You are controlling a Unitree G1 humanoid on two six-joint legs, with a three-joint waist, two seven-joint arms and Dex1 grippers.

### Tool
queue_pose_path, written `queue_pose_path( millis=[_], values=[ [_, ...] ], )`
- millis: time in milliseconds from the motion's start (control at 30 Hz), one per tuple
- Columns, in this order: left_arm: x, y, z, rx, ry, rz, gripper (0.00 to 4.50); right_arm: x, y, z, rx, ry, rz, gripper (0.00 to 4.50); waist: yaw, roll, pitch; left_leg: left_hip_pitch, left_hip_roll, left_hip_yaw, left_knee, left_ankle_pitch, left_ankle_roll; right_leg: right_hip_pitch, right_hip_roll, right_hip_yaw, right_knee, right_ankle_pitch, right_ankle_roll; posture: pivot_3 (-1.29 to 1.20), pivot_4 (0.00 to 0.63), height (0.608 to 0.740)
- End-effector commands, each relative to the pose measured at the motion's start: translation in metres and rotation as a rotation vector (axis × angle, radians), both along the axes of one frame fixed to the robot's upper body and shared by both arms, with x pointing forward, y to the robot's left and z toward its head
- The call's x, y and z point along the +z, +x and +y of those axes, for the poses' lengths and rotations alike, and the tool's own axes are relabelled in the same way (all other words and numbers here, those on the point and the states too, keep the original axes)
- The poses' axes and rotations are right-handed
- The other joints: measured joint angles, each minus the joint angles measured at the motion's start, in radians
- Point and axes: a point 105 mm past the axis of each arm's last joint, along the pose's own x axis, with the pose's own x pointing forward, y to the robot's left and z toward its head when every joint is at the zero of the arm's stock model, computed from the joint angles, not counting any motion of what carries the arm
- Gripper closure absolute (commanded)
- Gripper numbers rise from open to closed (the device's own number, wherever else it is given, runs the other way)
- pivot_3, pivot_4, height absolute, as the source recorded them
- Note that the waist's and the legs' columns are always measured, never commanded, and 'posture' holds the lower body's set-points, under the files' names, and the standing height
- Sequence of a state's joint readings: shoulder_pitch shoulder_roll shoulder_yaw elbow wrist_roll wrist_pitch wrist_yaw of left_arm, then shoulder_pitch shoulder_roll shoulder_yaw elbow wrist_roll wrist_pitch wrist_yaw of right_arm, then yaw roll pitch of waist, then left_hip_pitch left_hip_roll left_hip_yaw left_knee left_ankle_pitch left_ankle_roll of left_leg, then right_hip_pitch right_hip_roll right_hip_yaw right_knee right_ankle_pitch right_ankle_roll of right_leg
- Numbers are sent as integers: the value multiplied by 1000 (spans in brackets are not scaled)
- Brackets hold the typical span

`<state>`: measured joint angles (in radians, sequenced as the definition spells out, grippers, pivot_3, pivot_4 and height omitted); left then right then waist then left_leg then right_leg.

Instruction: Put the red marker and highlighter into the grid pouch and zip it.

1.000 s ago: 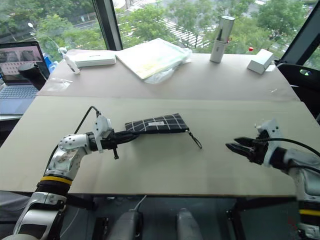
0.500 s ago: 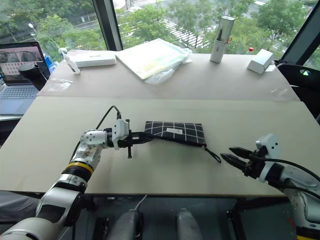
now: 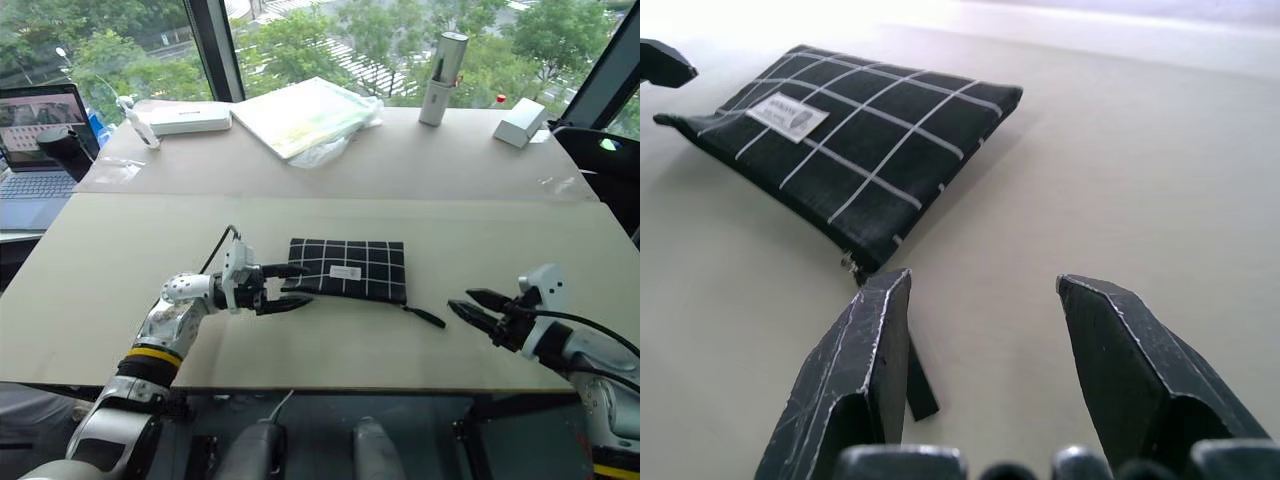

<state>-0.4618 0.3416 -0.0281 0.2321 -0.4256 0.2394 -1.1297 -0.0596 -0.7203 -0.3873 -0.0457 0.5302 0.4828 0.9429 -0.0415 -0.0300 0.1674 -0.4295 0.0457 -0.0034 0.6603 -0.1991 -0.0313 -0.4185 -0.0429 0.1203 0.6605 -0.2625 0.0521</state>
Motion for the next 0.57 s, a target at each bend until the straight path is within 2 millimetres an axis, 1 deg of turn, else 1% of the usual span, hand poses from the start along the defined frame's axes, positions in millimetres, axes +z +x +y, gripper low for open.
queue_pose_path(
  millis=[33,100,200,267,333,433,567],
  values=[
    [14,1,29,199,-11,58,1091,6,9,-6,0,-11,-33,1885,-4,0,0,0,0,0,0,0,0,0,0,0,0,0,0,0,150,731],
    [11,-4,42,260,24,100,1091,3,13,-8,-1,-20,-28,1885,-4,0,0,1,0,0,-1,0,0,0,0,0,1,0,0,0,150,731],
    [12,-13,66,327,17,132,1091,0,17,-12,-7,-33,-20,1885,-2,0,0,1,0,0,-1,0,0,0,0,0,0,0,0,0,150,731],
    [9,-21,89,409,32,147,1091,-4,21,-16,-17,-54,-11,1885,0,0,0,1,0,0,0,0,0,0,0,0,0,0,0,0,150,731],
    [4,-28,108,483,53,161,1091,-6,23,-18,-20,-65,-6,1885,-1,0,0,1,0,1,0,0,0,0,0,0,0,0,0,0,150,731],
    [5,-32,123,553,48,163,1091,-6,27,-18,-20,-61,-10,1885,1,0,0,1,0,1,-1,0,0,0,0,0,0,0,0,0,150,731],
    [7,-36,133,609,20,173,1091,-9,31,-16,-15,-61,-6,1885,4,0,0,2,0,1,0,0,0,1,0,0,0,0,0,0,150,731]
  ],
)
